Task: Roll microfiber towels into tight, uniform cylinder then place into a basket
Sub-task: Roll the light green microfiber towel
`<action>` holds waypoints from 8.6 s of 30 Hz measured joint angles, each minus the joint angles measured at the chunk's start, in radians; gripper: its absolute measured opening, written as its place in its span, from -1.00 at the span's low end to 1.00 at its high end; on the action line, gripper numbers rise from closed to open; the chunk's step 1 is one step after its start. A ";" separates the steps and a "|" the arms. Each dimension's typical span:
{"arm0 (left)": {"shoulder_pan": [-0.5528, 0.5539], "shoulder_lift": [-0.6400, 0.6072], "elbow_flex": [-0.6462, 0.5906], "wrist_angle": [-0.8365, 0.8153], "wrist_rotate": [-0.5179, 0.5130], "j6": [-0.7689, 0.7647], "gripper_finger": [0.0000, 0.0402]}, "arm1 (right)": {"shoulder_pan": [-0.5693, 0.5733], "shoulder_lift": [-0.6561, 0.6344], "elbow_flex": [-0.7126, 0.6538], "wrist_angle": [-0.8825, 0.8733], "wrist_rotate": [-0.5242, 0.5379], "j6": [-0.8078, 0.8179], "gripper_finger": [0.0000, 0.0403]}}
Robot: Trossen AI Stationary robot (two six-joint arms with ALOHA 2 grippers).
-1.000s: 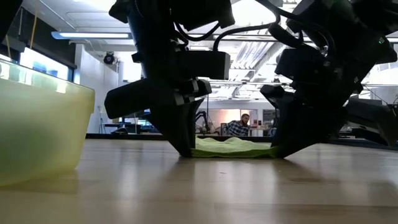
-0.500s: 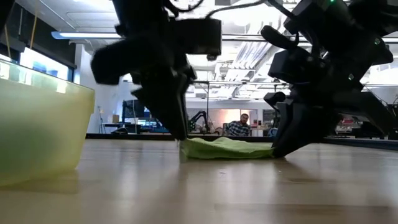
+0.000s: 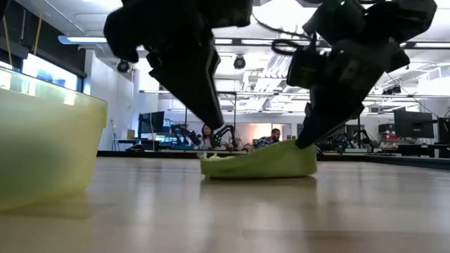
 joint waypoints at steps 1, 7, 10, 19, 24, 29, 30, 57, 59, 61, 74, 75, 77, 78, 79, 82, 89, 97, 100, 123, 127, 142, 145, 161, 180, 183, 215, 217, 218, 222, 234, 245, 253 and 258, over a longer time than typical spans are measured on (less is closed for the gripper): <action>-0.004 0.000 0.001 0.015 -0.001 -0.002 -0.49 | -0.008 0.001 0.000 -0.007 0.021 0.022 -1.00; -0.024 0.000 0.001 0.063 -0.009 -0.001 -0.49 | -0.047 0.016 0.000 -0.030 0.133 0.079 -1.00; -0.022 0.000 0.001 0.067 -0.016 0.001 -0.49 | -0.058 0.016 0.000 -0.046 0.138 0.099 -1.00; 0.024 0.000 -0.046 0.111 -0.156 0.016 -0.49 | -0.062 0.016 0.001 -0.090 0.138 0.099 -1.00; 0.063 0.000 -0.054 0.130 -0.162 0.001 -0.50 | -0.062 0.016 0.001 -0.140 0.167 0.131 -1.00; 0.091 0.003 -0.054 0.175 -0.102 0.013 -0.50 | -0.062 0.016 0.001 -0.145 0.184 0.129 -1.00; 0.095 0.010 -0.054 0.192 -0.090 0.018 -0.50 | -0.062 0.016 0.001 -0.146 0.186 0.129 -1.00; 0.154 0.148 -0.050 0.235 -0.044 -0.003 -0.50 | -0.062 -0.022 0.002 -0.218 0.150 -0.041 -0.70; 0.154 0.145 -0.051 0.234 -0.031 -0.003 -0.50 | -0.062 -0.058 0.002 -0.257 0.113 -0.068 -0.59; 0.156 0.145 -0.051 0.232 -0.009 -0.003 -0.50 | -0.062 -0.099 0.002 -0.289 0.062 -0.099 -0.49; 0.153 0.147 -0.052 0.231 0.012 -0.037 -0.50 | 0.115 -0.106 0.002 -0.250 0.232 -0.673 -0.35; 0.153 0.147 -0.052 0.231 0.012 -0.042 -0.50 | 0.119 -0.083 0.001 -0.223 0.244 -0.678 -0.34; 0.153 0.147 -0.053 0.231 0.012 -0.044 -0.50 | 0.122 -0.043 0.001 -0.180 0.251 -0.678 -0.30; 0.153 0.147 -0.053 0.231 0.012 -0.044 -0.50 | 0.122 -0.022 0.002 -0.160 0.252 -0.685 -0.27; 0.153 0.147 -0.053 0.231 0.012 -0.044 -0.50 | 0.122 -0.004 0.002 -0.154 0.259 -0.693 -0.23; 0.153 0.147 -0.053 0.231 0.013 -0.044 -0.50 | 0.122 0.038 0.001 -0.124 0.318 -0.718 -0.10; 0.153 0.147 -0.053 0.231 0.015 -0.044 -0.50 | 0.125 0.050 0.003 -0.122 0.372 -0.683 0.07; 0.152 0.147 -0.048 0.225 0.016 -0.044 -0.50 | 0.103 0.058 0.004 -0.139 0.371 -0.617 -0.02; 0.152 0.148 -0.039 0.223 0.035 -0.051 -0.50 | 0.090 0.058 0.005 -0.155 0.365 -0.576 -0.07; 0.083 0.056 -0.001 0.101 0.010 -0.104 -0.50 | 0.066 0.059 0.002 -0.201 0.283 -0.421 -0.96; 0.053 0.036 0.000 0.103 0.004 -0.104 -0.50 | 0.048 0.055 0.002 -0.199 0.182 -0.367 -0.98; -0.022 0.044 -0.050 0.279 -0.174 0.081 -0.50 | -0.172 0.033 -0.003 -0.162 -0.276 0.166 -1.00; -0.017 0.064 -0.052 0.312 -0.195 0.138 -0.49 | -0.192 0.033 -0.002 -0.167 -0.276 0.190 -1.00; 0.064 0.160 -0.053 0.313 -0.346 0.017 -0.09 | -0.217 0.031 0.000 -0.173 -0.276 0.182 -1.00; 0.102 0.149 -0.045 0.258 -0.131 -0.087 -0.96 | -0.217 0.029 0.001 -0.208 -0.277 0.110 -1.00; 0.115 0.138 -0.045 0.249 -0.088 -0.097 -0.95 | -0.217 0.029 0.002 -0.216 -0.296 0.081 -1.00; 0.287 0.041 -0.353 0.736 0.625 -0.395 -1.00 | -0.118 0.027 0.002 -0.204 -0.257 -0.379 -0.96; 0.293 0.039 -0.362 0.739 0.635 -0.416 -1.00 | -0.108 0.027 0.002 -0.199 -0.226 -0.436 -0.86; 0.293 0.039 -0.365 0.738 0.642 -0.419 -1.00 | -0.105 0.027 0.002 -0.198 -0.212 -0.459 -0.78; 0.292 0.038 -0.372 0.733 0.652 -0.425 -1.00 | -0.102 0.019 0.035 -0.258 -0.206 -0.533 -0.44; 0.292 0.038 -0.373 0.725 0.674 -0.437 -1.00 | 0.050 -0.064 0.256 -0.662 0.105 -0.818 -0.31; 0.292 0.040 -0.374 0.733 0.677 -0.436 -1.00 | 0.204 -0.063 0.165 -0.458 0.281 -0.710 -0.23; 0.292 0.041 -0.374 0.735 0.677 -0.436 -1.00 | 0.208 -0.062 0.066 -0.285 0.278 -0.761 0.08; 0.292 0.041 -0.375 0.736 0.677 -0.440 -1.00 | 0.207 -0.062 0.023 -0.222 0.276 -0.782 0.01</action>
